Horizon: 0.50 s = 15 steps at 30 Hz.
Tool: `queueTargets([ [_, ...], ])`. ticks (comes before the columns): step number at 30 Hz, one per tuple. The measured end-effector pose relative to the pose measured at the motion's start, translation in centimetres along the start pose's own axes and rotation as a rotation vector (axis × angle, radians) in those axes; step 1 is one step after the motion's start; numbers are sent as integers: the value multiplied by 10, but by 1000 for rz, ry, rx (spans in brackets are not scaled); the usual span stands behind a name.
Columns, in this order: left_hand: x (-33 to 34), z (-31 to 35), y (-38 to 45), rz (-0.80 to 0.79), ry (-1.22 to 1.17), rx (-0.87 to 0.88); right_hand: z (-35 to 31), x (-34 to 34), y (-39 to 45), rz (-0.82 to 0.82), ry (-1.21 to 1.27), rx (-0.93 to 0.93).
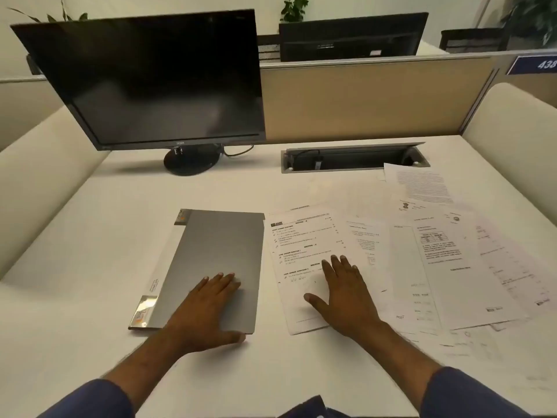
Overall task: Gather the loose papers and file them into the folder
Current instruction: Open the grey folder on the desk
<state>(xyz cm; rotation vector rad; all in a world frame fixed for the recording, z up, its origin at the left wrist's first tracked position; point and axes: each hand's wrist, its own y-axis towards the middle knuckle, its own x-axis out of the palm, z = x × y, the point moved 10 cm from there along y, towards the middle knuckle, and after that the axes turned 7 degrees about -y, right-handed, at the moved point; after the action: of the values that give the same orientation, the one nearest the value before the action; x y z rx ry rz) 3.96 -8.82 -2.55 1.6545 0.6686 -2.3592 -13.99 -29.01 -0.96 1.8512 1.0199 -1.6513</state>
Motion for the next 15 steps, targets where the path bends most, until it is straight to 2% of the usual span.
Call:
queueTargets([
  [10, -2, -40, -18, -21, 108, -40, -48, 22, 5, 9, -37, -139],
  [15, 3, -42, -21, -3, 42, -62, -39, 44, 6, -56, -68, -74],
])
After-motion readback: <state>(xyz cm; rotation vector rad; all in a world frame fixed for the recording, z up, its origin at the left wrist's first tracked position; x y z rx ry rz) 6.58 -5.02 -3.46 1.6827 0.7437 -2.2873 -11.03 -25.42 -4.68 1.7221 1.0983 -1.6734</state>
